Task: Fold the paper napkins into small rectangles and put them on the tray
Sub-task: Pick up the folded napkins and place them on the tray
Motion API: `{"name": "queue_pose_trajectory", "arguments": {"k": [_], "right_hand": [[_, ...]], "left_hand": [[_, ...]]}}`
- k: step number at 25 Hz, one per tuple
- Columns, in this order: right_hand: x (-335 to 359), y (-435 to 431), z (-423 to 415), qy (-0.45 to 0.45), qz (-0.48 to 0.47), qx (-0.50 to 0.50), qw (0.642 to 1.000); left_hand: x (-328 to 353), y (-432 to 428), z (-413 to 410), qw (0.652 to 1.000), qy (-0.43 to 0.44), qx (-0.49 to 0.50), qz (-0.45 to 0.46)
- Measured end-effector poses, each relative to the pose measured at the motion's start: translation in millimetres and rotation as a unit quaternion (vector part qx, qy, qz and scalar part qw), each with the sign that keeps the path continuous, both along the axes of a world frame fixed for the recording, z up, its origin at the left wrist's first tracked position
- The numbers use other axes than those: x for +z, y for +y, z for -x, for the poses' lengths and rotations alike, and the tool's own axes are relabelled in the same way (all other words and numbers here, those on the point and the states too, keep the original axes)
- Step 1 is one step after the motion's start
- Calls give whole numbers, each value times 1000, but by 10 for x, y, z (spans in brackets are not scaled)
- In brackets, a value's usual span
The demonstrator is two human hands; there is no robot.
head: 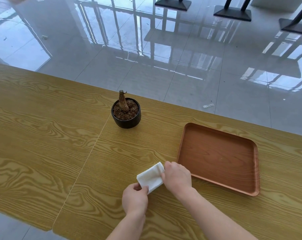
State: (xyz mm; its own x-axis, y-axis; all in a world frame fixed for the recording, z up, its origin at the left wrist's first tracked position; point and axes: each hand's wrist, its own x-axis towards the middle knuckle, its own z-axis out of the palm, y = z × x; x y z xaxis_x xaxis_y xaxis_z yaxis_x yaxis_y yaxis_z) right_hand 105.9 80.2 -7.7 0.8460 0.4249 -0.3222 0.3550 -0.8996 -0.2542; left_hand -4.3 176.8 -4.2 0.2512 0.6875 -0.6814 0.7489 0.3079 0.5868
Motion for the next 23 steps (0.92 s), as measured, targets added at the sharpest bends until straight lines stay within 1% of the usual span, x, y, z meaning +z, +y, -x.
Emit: {"name": "queue_pose_trajectory", "arguments": {"k": [2,4,6,10,13,16,18,21,23], "right_hand": [[-37,-47,137,-6,-14,-16,1000],[-71,-90,255,-3,-33,-43,999],[-101,-119,333,10,-50,-74,996],[-114,-141,358,31,-68,-125,989],[-108,-143,336,38,-75,-135,987],[-107,-148,315,48,-80,-149,985],[-108,-156,313,51,-81,-157,983],[-117,-160,318,54,-80,-163,982],[-118,-164,316,59,-80,-170,980]], "left_hand": [[11,34,-3,998,11,-46,-38],[11,45,-28,995,22,-81,-46],[17,45,-54,994,26,-94,-42],[1,58,-101,997,31,-58,-27],[-8,95,-121,999,18,2,30],[-13,126,-119,998,14,-1,69],[12,120,-110,998,19,-21,56],[45,112,-91,997,25,-66,-5],[41,108,-78,995,8,-91,-33]]}}
